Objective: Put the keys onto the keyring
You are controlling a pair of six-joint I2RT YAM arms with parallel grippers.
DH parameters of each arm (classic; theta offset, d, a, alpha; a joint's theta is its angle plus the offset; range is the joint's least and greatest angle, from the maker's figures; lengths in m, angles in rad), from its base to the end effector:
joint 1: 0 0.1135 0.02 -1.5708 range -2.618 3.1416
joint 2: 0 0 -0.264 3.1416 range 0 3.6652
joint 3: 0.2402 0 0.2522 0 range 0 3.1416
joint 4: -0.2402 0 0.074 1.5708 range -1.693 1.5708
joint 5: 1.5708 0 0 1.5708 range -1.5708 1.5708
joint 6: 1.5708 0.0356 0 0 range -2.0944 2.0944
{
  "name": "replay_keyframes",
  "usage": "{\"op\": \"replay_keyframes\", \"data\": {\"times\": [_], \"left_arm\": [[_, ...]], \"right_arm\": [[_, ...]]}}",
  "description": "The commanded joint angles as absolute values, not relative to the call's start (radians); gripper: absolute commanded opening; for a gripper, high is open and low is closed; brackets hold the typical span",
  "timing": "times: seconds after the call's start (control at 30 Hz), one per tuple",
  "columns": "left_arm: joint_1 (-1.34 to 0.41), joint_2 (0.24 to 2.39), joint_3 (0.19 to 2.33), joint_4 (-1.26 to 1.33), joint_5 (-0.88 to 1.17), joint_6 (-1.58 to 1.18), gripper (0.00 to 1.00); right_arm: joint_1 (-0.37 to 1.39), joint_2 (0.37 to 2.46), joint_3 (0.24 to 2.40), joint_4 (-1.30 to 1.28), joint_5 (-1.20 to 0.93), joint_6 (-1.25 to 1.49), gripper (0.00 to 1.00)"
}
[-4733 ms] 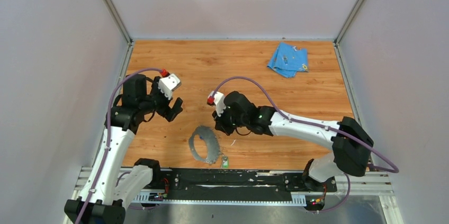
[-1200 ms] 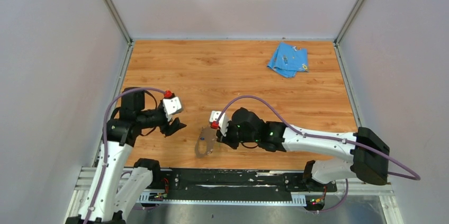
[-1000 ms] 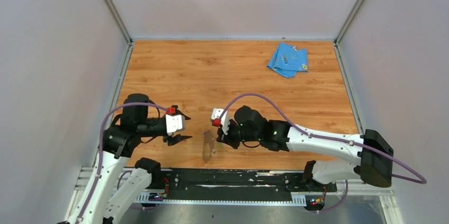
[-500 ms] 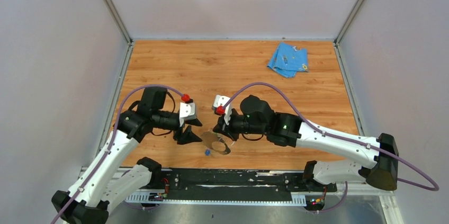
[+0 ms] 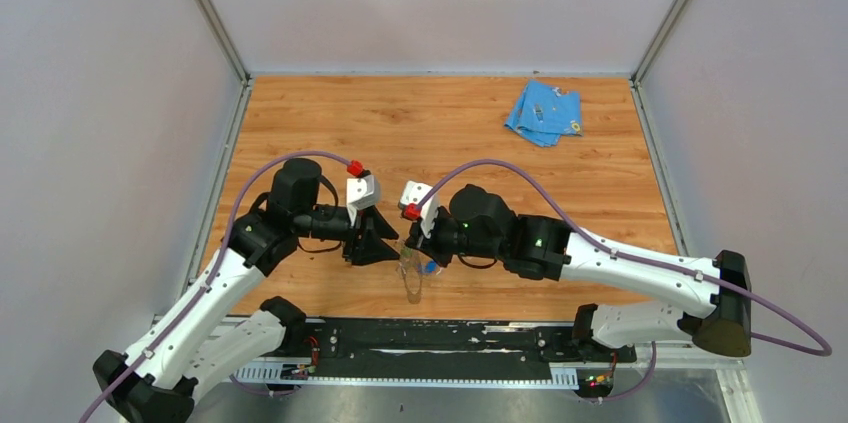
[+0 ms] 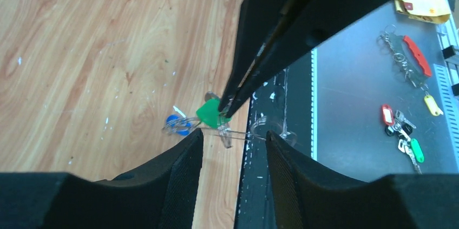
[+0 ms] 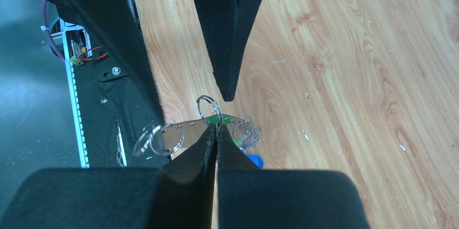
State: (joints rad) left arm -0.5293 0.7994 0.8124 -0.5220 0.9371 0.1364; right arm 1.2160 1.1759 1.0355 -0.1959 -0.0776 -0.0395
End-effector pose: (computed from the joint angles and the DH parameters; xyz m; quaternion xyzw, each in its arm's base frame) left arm 0.1263 -0.1071 0.3196 0.4675 0.6525 -0.4701 0.3670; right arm 0.0922 0.2567 0.3462 -0.4968 0.6463 0.3472 0.4636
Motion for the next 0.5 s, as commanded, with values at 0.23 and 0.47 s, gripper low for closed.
{"op": "replay_keyframes", "data": {"times": [0.23, 0.47], "left_arm": [[-0.548, 0.876, 0.856, -0.53, 0.847, 0.127, 0.22], [-0.548, 0.856, 0.818, -0.68, 0.834, 0.32, 0.0]], "right_arm": [[1.252, 1.161, 1.073, -0.19, -0.041, -0.047, 0.0], [1.253, 1.144, 1.056, -0.193, -0.007, -0.053, 0.0]]}}
